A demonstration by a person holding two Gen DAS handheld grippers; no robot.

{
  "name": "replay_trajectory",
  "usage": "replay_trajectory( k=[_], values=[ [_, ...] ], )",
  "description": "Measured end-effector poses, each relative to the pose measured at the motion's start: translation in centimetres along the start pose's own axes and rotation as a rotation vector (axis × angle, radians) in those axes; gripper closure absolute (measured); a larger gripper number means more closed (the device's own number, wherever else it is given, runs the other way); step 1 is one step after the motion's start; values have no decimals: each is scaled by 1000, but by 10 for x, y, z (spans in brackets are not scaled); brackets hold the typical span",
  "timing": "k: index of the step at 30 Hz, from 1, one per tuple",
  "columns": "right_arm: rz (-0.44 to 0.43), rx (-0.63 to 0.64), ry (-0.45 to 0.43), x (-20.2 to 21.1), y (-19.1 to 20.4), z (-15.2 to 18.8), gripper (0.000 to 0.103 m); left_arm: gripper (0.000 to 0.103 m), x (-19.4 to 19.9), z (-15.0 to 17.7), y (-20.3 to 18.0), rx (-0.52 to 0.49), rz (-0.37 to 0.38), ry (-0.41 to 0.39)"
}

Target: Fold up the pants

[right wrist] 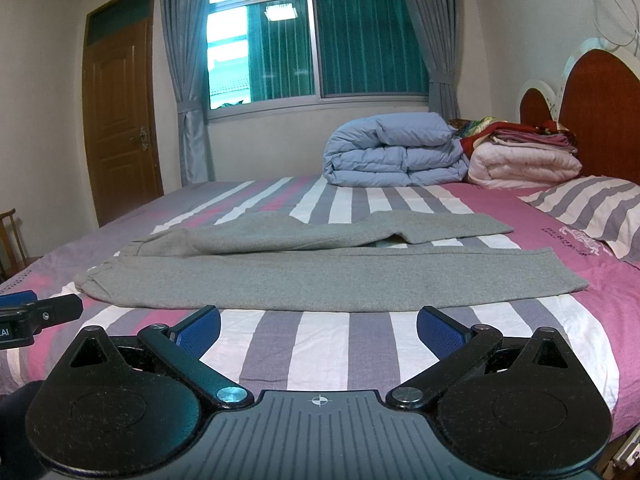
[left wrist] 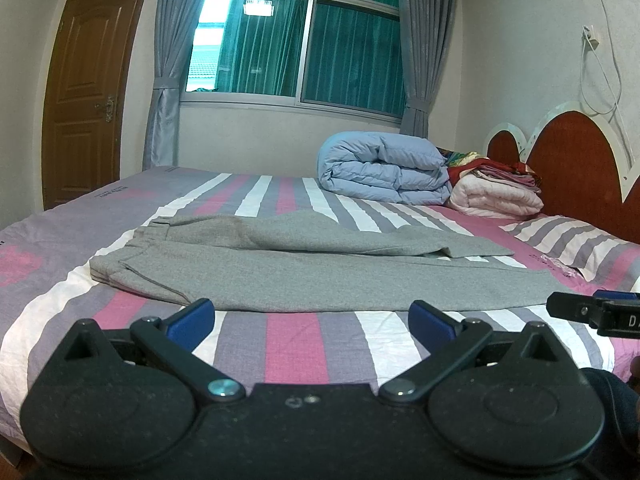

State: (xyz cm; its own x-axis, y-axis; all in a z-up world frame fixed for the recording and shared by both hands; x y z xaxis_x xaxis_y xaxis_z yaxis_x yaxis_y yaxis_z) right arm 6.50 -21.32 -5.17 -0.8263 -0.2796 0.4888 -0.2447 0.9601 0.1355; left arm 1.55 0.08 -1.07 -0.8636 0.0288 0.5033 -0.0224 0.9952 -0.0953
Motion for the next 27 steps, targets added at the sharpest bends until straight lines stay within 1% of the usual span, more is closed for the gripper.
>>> replay_trajectory(
  k=[27],
  values=[
    [2,-2,0,0,0,0,0,6,-2,3,3,3,-7,6]
  ],
)
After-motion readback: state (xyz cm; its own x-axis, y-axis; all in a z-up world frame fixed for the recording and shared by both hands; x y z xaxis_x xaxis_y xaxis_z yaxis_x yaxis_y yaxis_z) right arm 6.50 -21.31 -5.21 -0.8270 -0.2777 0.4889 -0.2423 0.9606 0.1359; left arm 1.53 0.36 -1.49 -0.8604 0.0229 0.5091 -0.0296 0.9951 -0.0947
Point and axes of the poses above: each gripper's, at about its wrist camera, not at the fingertips, and x roughly against the way its jaws point, y to its left, z to its underside, the point moved 1 cm from there along -x, roughly the way its jaws point, and after that the axes turned 12 degrees about y, right-handed, at the moved point
